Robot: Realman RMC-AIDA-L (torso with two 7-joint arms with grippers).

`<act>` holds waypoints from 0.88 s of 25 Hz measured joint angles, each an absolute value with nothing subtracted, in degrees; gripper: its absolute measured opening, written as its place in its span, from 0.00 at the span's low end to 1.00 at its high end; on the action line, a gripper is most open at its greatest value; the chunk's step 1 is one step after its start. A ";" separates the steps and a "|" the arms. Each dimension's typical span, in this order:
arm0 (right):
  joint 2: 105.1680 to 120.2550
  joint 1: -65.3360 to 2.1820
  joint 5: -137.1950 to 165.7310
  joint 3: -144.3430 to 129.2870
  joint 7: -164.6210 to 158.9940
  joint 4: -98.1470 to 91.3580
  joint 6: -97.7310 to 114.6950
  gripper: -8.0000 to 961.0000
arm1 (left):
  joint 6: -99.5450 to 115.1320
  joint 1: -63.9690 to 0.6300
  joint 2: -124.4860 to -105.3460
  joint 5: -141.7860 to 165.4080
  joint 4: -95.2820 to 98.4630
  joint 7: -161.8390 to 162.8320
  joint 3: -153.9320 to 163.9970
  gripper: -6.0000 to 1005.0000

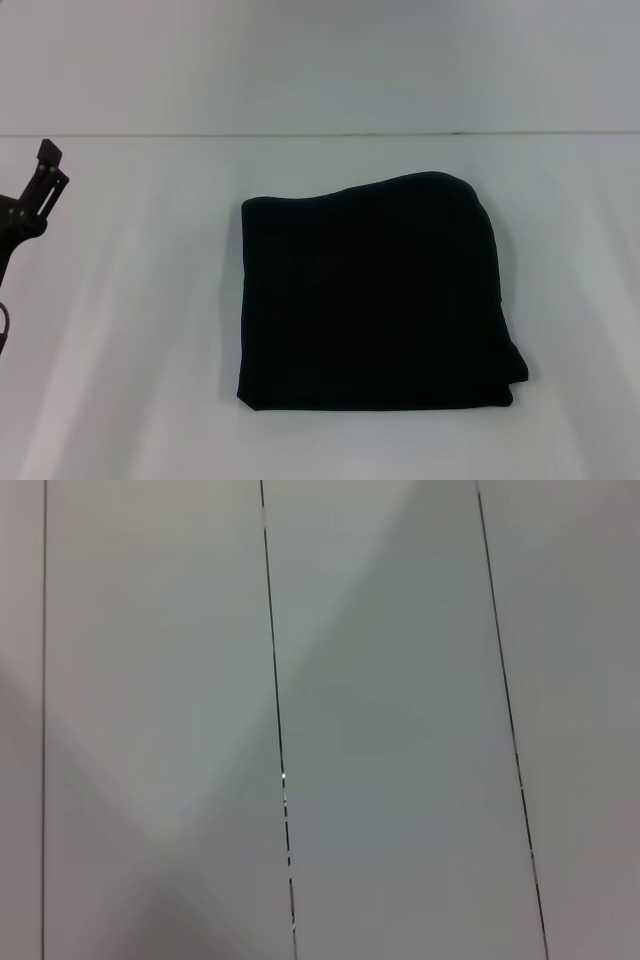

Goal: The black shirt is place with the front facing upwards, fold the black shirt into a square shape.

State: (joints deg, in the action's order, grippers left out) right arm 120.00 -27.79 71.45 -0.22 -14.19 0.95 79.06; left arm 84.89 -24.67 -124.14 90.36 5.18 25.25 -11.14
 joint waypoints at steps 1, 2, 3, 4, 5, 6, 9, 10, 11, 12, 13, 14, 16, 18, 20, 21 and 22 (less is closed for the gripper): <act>119.98 -27.84 71.44 -0.07 -14.19 0.92 79.04 0.98 | 84.75 -24.68 -124.12 90.36 5.13 25.18 -11.18 0.94; 119.96 -27.89 71.42 0.05 -14.19 0.91 79.00 0.98 | 84.50 -24.70 -124.12 90.35 5.12 25.17 -11.23 0.94; 119.97 -27.91 71.42 0.10 -14.18 0.91 78.98 0.98 | 84.22 -24.72 -124.11 90.35 5.12 25.15 -11.26 0.94; 119.96 -27.91 71.41 0.10 -14.18 0.91 78.98 0.98 | 83.92 -24.75 -124.11 90.34 5.07 25.14 -11.27 0.94; 119.97 -27.89 71.41 0.10 -14.17 0.91 78.98 0.98 | 83.80 -24.74 -124.10 90.34 4.94 25.14 -11.28 0.94; 119.96 -27.82 71.40 0.10 -14.17 0.91 78.98 0.98 | 83.75 -24.70 -124.11 90.34 4.77 25.13 -11.28 0.94; 119.96 -27.54 71.41 0.09 -14.16 0.91 78.98 0.98 | 83.96 -24.43 -124.15 90.52 4.35 25.12 -11.16 0.94; 119.96 -27.47 71.45 0.03 -14.16 0.92 78.98 0.98 | 84.01 -24.40 -124.15 90.71 4.31 25.11 -11.07 0.94; 119.96 -27.43 71.50 -0.06 -14.15 0.92 78.98 0.98 | 84.03 -24.38 -124.16 90.84 4.24 25.11 -11.02 0.94; 119.97 -27.41 71.54 -0.19 -14.15 0.92 78.98 0.98 | 84.03 -24.35 -124.17 90.91 4.09 25.11 -10.97 0.94; 119.98 -27.40 71.62 -0.30 -14.16 0.94 78.98 0.98 | 83.99 -24.33 -124.17 90.96 3.86 25.12 -10.90 0.94; 120.01 -27.40 71.74 -0.42 -14.25 0.99 78.98 0.98 | 83.93 -24.30 -124.15 91.07 3.63 25.38 -10.58 0.94; 119.99 -27.28 72.90 -1.39 -15.07 1.14 78.99 0.98 | 83.93 -24.16 -123.98 91.76 3.70 27.23 -8.48 0.94; 119.78 -26.69 76.77 -4.44 -17.76 0.41 79.37 0.98 | 84.30 -23.99 -123.15 93.81 6.04 34.46 -1.96 0.94; 119.55 -25.56 82.70 -8.69 -22.49 -2.50 80.79 0.98 | 85.08 -23.97 -121.89 95.94 9.21 42.96 5.07 0.94; 119.48 -24.66 87.79 -11.85 -26.92 -5.71 82.47 0.98 | 86.41 -23.96 -120.84 97.73 12.02 49.35 10.51 0.94; 119.42 -23.73 92.38 -14.59 -31.28 -9.06 84.06 0.98 | 87.78 -23.96 -119.91 99.24 14.50 53.87 15.21 0.93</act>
State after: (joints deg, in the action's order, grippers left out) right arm 119.42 -23.73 92.38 -14.59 -31.28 -9.06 84.06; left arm 87.78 -23.95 -119.91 99.24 14.50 53.87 15.21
